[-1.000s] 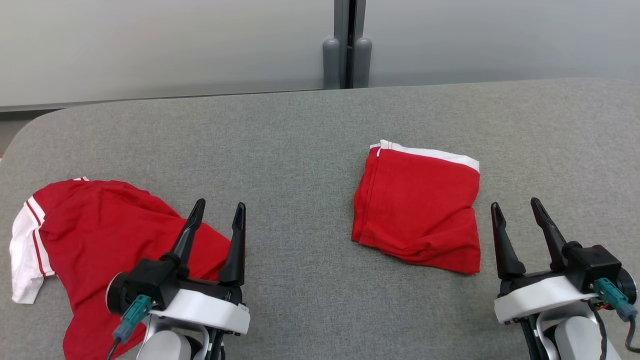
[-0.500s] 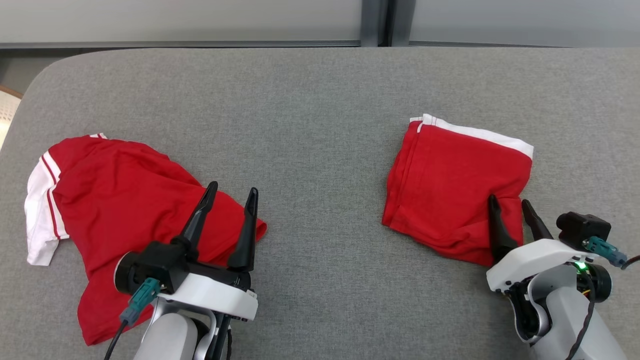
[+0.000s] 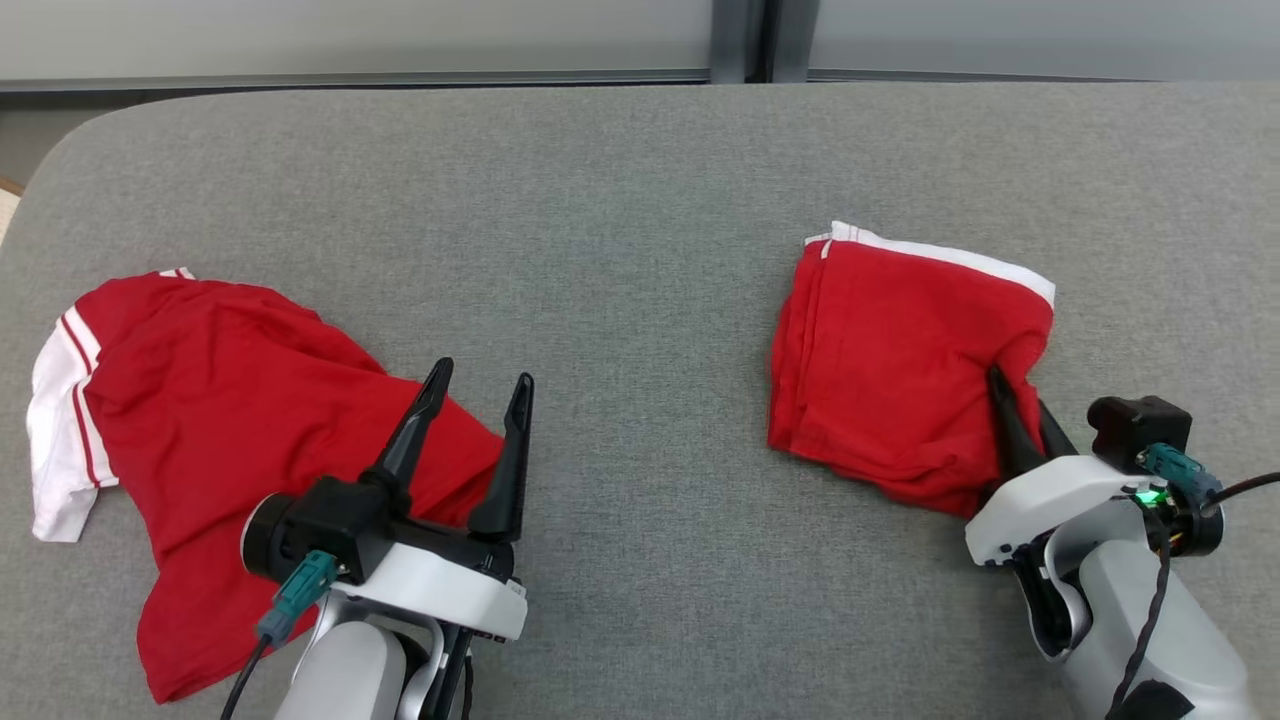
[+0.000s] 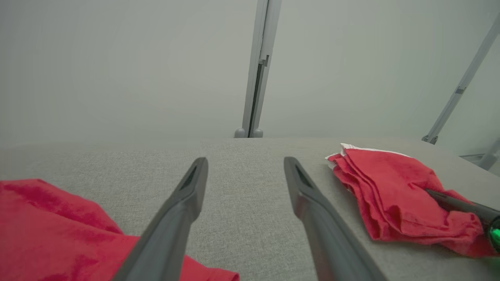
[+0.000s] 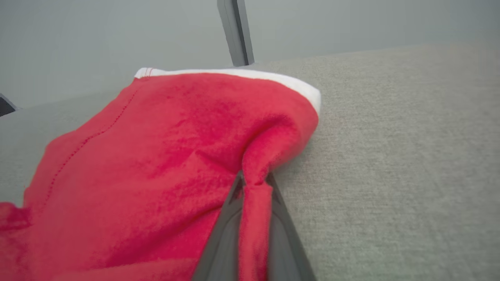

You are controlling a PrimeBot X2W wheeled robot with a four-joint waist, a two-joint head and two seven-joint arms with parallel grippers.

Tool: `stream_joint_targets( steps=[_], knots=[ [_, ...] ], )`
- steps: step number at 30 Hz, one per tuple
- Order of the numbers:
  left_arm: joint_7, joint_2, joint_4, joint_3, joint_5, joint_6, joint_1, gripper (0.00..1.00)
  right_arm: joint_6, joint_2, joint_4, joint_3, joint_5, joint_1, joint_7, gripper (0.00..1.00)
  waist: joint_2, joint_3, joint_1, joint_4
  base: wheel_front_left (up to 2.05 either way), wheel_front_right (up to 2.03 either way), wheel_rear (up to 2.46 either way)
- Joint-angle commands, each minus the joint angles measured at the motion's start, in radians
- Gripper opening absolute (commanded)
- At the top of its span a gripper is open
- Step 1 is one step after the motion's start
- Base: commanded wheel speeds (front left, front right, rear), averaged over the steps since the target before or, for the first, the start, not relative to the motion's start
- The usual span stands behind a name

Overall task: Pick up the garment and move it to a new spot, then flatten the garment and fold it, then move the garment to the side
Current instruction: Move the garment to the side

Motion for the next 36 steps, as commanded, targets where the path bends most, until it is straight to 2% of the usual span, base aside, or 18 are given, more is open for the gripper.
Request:
stream_joint_targets(
  steps=[1,6,10,16,18,21,22,26,32,36],
  knots=[
    [0.000,0.004,-0.004,-0.001,0.006,-0.003,-0.009,1.00,0.000,-0.008,0.001,0.008,-0.015,-0.010,-0.013,0.00,0.0000,-0.009,0.0000,-0.016,0.00,0.00,0.00],
    [0.000,0.003,-0.018,-0.024,0.022,-0.007,-0.018,1.00,0.000,-0.056,-0.017,0.072,-0.113,-0.034,-0.029,0.00,0.0000,-0.010,0.0000,-0.074,0.00,0.00,0.00],
    [0.000,0.003,-0.024,-0.069,0.039,-0.016,-0.046,1.00,0.000,-0.125,-0.030,0.129,-0.158,-0.064,-0.032,0.00,0.0000,0.012,0.0000,-0.125,0.00,0.00,0.00],
    [0.000,0.004,-0.035,-0.144,0.064,-0.031,-0.116,1.00,0.000,-0.262,-0.050,0.233,-0.185,-0.149,-0.018,0.00,0.0000,0.090,0.0000,-0.205,0.00,0.00,0.00],
    [0.000,0.004,-0.035,-0.168,0.077,-0.035,-0.147,1.00,-0.001,-0.326,-0.059,0.273,-0.206,-0.181,-0.021,0.00,0.0000,0.126,0.0000,-0.225,0.00,0.00,0.00],
    [0.000,0.004,-0.038,-0.199,0.094,-0.041,-0.207,1.00,-0.001,-0.403,-0.060,0.319,-0.213,-0.238,-0.004,0.00,0.0000,0.195,0.0000,-0.248,0.00,0.00,0.00],
    [0.000,0.004,-0.038,-0.199,0.094,-0.041,-0.207,1.00,-0.001,-0.403,-0.060,0.319,-0.213,-0.238,-0.004,0.00,0.0000,0.195,0.0000,-0.248,0.00,0.00,0.00],
    [0.000,0.004,-0.042,-0.236,0.112,-0.047,-0.280,1.00,-0.001,-0.523,-0.052,0.365,-0.274,-0.316,0.001,0.00,0.0000,0.274,0.0000,-0.269,0.00,0.00,0.00],
    [0.000,0.028,-0.054,-0.272,0.120,-0.052,-0.375,1.00,-0.001,-0.611,-0.004,0.281,-0.299,-0.379,-0.009,0.00,0.0000,0.347,0.0000,-0.274,0.00,0.00,0.00],
    [0.000,0.042,-0.059,-0.285,0.107,-0.052,-0.406,1.00,-0.001,-0.606,0.033,0.210,-0.315,-0.393,-0.018,0.00,0.0000,0.360,0.0000,-0.271,0.00,0.00,0.00]
  ],
)
